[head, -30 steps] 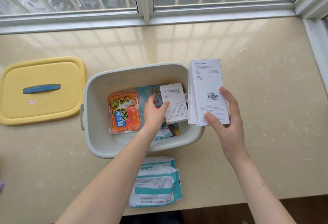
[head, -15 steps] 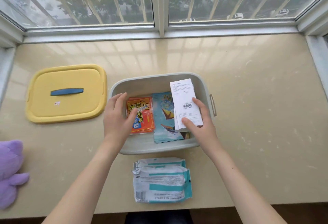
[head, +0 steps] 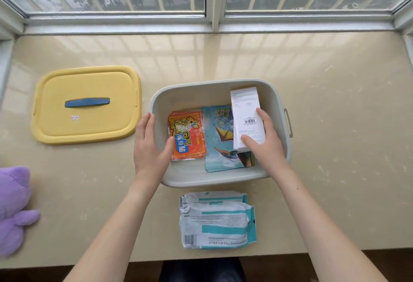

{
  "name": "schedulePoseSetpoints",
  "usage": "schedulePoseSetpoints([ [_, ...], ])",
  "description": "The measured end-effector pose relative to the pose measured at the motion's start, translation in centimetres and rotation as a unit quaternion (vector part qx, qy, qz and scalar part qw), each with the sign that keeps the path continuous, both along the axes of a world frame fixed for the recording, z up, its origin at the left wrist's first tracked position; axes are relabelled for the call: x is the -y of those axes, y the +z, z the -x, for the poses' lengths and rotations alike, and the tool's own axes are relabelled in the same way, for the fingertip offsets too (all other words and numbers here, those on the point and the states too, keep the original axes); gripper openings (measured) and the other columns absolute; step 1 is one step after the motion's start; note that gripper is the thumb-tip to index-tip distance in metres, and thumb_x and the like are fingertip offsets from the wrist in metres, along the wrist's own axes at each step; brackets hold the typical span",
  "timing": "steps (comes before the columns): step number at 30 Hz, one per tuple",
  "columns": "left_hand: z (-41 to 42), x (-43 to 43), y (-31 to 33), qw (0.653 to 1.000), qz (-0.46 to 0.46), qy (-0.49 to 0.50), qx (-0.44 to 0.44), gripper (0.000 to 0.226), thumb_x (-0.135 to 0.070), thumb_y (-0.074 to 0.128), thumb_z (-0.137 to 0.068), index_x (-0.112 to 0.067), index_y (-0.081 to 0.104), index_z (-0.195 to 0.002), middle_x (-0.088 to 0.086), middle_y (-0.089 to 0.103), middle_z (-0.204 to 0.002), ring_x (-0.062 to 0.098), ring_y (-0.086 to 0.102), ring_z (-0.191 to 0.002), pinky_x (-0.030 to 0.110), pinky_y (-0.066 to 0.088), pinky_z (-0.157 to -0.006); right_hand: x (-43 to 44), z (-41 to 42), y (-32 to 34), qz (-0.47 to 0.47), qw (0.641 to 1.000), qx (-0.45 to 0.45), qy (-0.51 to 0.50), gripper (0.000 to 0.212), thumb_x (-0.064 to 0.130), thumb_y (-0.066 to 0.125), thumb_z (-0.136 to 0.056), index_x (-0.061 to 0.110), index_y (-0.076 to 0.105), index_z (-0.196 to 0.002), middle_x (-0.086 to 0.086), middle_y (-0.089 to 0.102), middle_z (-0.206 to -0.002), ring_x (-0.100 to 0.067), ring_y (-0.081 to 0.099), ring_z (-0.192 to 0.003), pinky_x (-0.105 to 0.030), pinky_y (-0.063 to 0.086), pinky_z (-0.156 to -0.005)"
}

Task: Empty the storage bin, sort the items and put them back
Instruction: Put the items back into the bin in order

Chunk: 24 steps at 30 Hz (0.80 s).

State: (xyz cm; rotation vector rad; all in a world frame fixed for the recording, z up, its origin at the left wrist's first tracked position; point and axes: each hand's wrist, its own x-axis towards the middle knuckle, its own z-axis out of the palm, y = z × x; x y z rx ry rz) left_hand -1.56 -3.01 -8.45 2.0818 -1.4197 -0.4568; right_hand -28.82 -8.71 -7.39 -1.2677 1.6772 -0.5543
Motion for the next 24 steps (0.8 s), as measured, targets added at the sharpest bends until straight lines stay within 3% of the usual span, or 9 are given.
schedulePoseSetpoints([
  [5,-0.4,-0.3,-0.2,1.000,0.007,-0.011,0.002,0.070,-0.015,0.073,-0.082,-0.004,0.040,-0.143,0.010,0.037,-0.149,0.020,0.034,-0.139,0.030,0.029,-0.113,0.4,0.2,-0.2,0.013,0.991,-0.124,0.040,0.076,0.023,0.063,-0.086,0.037,0.028,-0.151,-0.002,0.037,-0.144,-0.018,0.045,-0.124,-0.027,0.037,-0.096],
  [9,-0.6,-0.7,-0.5,1.000,0.002,-0.019,0.020,0.071,-0.015,0.072,-0.084,-0.004,0.038,-0.145,0.010,0.035,-0.152,0.020,0.031,-0.140,0.023,0.023,-0.113,0.1,-0.4,0.3,0.025,0.968,-0.236,0.079,0.071,0.031,0.059,-0.089,0.029,0.028,-0.153,-0.009,0.019,-0.159,-0.025,0.027,-0.143,-0.039,0.033,-0.112],
  [14,-0.6,-0.7,-0.6,1.000,0.006,-0.015,0.012,0.071,-0.013,0.072,-0.083,-0.005,0.038,-0.145,0.008,0.035,-0.152,0.019,0.032,-0.140,0.021,0.023,-0.112,-0.7,-1.8,-0.1,0.155,0.946,-0.273,0.081,0.064,0.030,0.065,-0.088,0.016,0.042,-0.146,-0.013,0.035,-0.154,-0.030,0.034,-0.141,-0.043,0.036,-0.111],
  [17,-0.6,-0.7,-0.7,1.000,0.011,-0.013,0.013,0.071,-0.011,0.072,-0.083,-0.005,0.039,-0.145,0.008,0.036,-0.152,0.018,0.032,-0.140,0.019,0.023,-0.110,-0.3,-2.3,-0.9,0.168,0.937,-0.289,0.104,0.065,0.035,0.068,-0.086,0.020,0.045,-0.144,-0.007,0.040,-0.152,-0.029,0.034,-0.140,-0.043,0.036,-0.111],
  [21,-0.6,-0.7,-0.8,1.000,0.022,-0.013,0.008,0.071,-0.009,0.072,-0.081,-0.005,0.040,-0.144,0.009,0.037,-0.150,0.019,0.034,-0.139,0.020,0.024,-0.110,0.5,-3.2,-1.6,0.155,0.913,-0.363,0.108,0.073,0.045,0.071,-0.078,0.026,0.045,-0.143,-0.003,0.040,-0.149,-0.030,0.038,-0.127,-0.042,0.041,-0.098],
  [24,-0.6,-0.7,-0.9,1.000,0.026,-0.014,0.005,0.070,-0.007,0.072,-0.080,-0.004,0.041,-0.143,0.010,0.038,-0.150,0.020,0.035,-0.139,0.014,0.021,-0.111,0.4,-3.8,-1.9,0.135,0.904,-0.389,0.115,0.085,0.040,0.076,-0.073,0.025,0.037,-0.147,-0.007,0.034,-0.151,-0.031,0.034,-0.128,-0.042,0.038,-0.103],
])
